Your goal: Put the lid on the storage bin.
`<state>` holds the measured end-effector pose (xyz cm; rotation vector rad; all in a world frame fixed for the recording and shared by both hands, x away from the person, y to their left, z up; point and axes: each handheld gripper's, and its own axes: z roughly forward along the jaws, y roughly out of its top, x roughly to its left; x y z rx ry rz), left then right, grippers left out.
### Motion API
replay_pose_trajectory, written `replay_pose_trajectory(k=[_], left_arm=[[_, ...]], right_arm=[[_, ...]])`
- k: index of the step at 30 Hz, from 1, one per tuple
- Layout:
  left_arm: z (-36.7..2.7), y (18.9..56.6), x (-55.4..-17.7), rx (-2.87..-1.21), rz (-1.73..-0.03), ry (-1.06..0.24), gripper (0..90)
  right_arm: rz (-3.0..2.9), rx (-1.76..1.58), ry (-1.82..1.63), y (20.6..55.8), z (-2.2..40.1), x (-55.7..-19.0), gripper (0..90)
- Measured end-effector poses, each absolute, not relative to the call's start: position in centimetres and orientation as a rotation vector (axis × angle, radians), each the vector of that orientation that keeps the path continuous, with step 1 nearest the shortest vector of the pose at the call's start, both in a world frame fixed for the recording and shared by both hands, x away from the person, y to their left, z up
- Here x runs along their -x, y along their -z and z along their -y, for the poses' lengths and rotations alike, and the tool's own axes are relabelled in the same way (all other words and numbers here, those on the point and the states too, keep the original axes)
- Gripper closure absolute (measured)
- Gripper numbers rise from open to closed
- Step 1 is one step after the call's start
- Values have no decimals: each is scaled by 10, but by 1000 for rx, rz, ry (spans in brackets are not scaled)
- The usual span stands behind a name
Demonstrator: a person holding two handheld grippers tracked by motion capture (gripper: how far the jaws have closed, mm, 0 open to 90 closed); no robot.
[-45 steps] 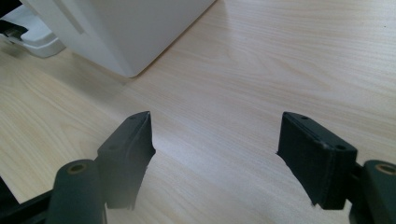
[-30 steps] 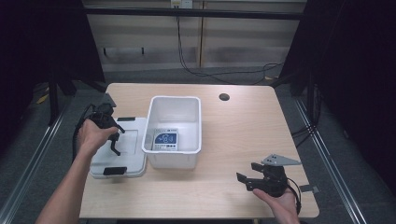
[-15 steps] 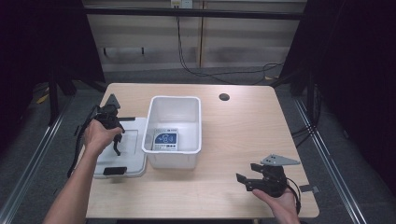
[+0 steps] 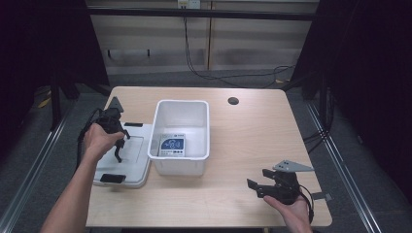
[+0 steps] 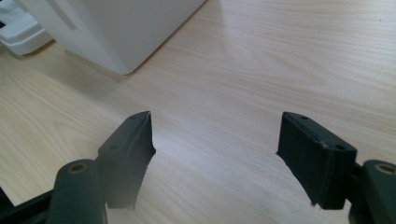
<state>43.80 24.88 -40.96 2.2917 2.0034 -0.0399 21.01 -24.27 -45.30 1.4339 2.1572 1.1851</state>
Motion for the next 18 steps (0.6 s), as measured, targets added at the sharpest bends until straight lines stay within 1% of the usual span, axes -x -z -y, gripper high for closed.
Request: replay_pose_trajectory(k=[9,13,15,18], left_arm=[[-257,402,-435,-2266,-2007,61,846],[-258,399,-433,-2296,-1985,56,847],[-259,398,-432,-2266,-1985,46,847],[-261,392,-429,-2270,-1937,64,845]], right_arm=[[-2141,-1437,-1186,452,244,-210,266],[-2141,-1436,-1186,452,244,-210,267],[-2138,-1442,-1183,452,244,-210,267],[-2134,-1439,-1185,452,244,-209,267]])
